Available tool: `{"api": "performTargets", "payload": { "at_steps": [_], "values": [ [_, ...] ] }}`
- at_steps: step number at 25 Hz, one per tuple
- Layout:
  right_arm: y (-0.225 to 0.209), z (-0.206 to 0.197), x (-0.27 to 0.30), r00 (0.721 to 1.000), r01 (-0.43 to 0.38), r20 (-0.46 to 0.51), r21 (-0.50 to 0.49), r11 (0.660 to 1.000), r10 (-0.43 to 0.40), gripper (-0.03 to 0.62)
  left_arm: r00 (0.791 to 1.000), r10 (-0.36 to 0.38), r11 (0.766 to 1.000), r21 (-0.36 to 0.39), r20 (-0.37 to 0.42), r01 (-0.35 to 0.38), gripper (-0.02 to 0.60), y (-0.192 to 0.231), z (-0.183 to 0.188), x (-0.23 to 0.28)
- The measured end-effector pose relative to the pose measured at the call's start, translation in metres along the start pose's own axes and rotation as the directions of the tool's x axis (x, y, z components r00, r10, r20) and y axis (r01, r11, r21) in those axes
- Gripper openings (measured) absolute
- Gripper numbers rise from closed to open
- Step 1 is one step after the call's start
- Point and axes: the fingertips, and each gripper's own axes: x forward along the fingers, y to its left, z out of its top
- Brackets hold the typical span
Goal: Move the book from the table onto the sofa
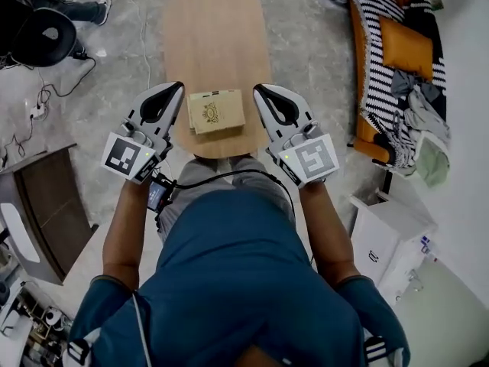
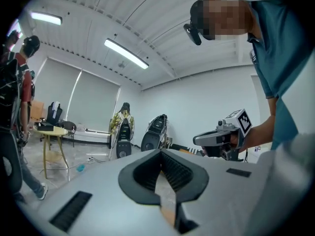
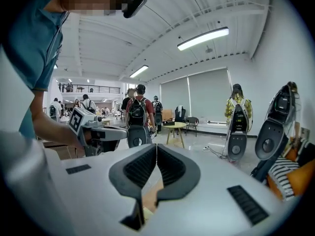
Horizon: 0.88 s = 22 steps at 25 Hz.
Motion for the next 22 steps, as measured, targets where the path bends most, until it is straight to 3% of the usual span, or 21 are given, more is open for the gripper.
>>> {"api": "performTargets", "payload": {
  "at_steps": [3,7,13,22],
  "values": [
    [-0.01,-0.025,0.016,0.998,-0.041,-0.042,0.031,0.999,0.042,0.014,0.996,0.066,0.996,-0.056,-0.056,-0.07,0.003,0.015,-0.029,0.009],
    [-0.025,-0.061,0.04,0.994,-0.064,-0.081,0.083,0.995,0.071,0.014,0.994,0.069,0.993,-0.087,-0.083,-0.076,0.003,0.036,-0.072,0.025],
    [-0.03,-0.114,0.082,0.977,-0.12,-0.16,0.125,0.985,0.139,0.014,0.979,0.076,0.985,-0.14,-0.191,-0.104,0.003,0.063,-0.13,0.029],
    [-0.036,-0.207,0.12,0.944,-0.103,-0.29,0.195,0.975,0.158,0.016,0.949,0.063,0.964,-0.226,-0.308,-0.137,0.004,0.092,-0.212,0.035]
  ]
}}
